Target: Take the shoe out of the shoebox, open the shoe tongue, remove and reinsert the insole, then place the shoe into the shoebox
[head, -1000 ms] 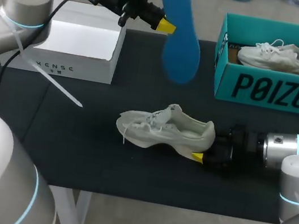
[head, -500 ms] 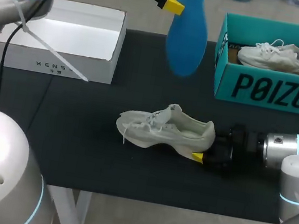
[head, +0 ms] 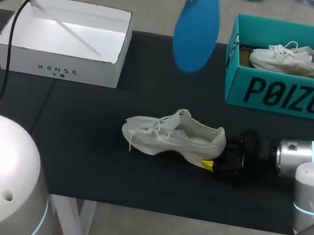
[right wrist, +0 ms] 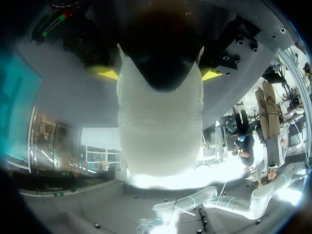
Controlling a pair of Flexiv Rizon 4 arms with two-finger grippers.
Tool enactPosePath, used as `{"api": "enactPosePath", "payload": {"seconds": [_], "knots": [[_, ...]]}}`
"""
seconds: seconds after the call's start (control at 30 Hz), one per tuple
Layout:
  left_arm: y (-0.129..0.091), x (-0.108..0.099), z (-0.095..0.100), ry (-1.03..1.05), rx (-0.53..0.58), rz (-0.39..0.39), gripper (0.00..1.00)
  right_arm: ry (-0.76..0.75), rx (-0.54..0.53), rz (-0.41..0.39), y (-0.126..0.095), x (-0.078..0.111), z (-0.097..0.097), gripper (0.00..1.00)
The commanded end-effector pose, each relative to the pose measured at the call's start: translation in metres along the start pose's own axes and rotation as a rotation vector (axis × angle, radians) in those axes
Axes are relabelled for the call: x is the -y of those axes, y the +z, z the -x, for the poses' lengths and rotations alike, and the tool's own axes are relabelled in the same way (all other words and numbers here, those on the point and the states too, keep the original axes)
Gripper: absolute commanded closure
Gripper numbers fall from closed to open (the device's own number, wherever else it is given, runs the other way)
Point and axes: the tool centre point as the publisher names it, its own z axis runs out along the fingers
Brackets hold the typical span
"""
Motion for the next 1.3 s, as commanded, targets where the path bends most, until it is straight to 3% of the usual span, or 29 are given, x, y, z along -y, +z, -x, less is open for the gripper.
{"api": "enactPosePath", "payload": {"seconds": [0.03, 0.63, 0.67, 0.7, 0.73, 0.77, 0.97, 1.13, 1.3], "knots": [[-0.001, 0.004, -0.006, -0.006, 0.013, 0.032, 1.00, 0.001, 0.001, -0.002, 0.004, 0.005, 0.000, 1.00], [0.000, 0.002, -0.009, -0.021, -0.009, 0.029, 1.00, 0.001, 0.001, -0.002, 0.004, 0.005, 0.000, 1.00], [0.000, 0.002, -0.009, -0.021, -0.009, 0.029, 1.00, 0.001, 0.001, -0.002, 0.004, 0.005, 0.000, 0.94], [0.000, 0.002, -0.009, -0.021, -0.009, 0.029, 1.00, 0.001, 0.001, -0.002, 0.004, 0.005, 0.000, 0.60], [0.000, 0.002, -0.009, -0.021, -0.009, 0.029, 1.00, 0.001, 0.001, -0.002, 0.004, 0.005, 0.000, 0.04], [0.000, 0.002, -0.009, -0.021, -0.009, 0.029, 1.00, 0.001, 0.001, -0.002, 0.004, 0.005, 0.000, 0.00], [0.000, 0.002, -0.009, -0.021, -0.009, 0.029, 1.00, 0.001, 0.001, -0.002, 0.004, 0.005, 0.000, 0.00], [0.000, 0.002, -0.009, -0.021, -0.009, 0.029, 1.00, -0.012, 0.016, 0.006, -0.007, 0.002, 0.000, 0.00], [0.000, 0.002, -0.009, -0.021, -0.009, 0.029, 1.00, -0.012, 0.051, -0.035, -0.021, -0.001, 0.002, 0.00]]}}
